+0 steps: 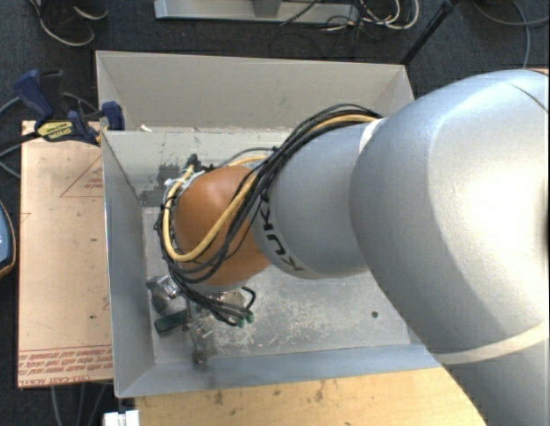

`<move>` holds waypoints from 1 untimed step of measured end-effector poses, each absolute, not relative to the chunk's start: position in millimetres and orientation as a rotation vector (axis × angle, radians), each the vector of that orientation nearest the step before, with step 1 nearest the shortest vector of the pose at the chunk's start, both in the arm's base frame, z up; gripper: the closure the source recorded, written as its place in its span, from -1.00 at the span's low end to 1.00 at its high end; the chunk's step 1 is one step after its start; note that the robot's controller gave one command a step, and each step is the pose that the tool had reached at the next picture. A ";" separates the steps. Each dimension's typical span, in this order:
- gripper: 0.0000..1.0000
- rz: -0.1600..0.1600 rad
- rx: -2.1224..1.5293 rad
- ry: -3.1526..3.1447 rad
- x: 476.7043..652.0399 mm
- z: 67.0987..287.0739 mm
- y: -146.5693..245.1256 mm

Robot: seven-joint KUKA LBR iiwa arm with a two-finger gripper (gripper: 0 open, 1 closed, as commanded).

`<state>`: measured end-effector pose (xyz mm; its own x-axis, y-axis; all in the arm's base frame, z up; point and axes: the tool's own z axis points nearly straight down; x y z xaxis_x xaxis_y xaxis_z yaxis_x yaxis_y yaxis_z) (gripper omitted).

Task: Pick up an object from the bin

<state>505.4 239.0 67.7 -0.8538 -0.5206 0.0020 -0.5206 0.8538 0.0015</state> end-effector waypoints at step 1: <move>-1.00 -0.003 0.846 -3.025 505.5 67.6 239.6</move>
Offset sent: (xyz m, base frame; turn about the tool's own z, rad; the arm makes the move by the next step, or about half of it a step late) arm 0.0000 0.0000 0.0000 0.0000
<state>505.5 239.6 67.6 -0.8550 -0.5187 -0.0002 -0.5187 0.8550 0.0017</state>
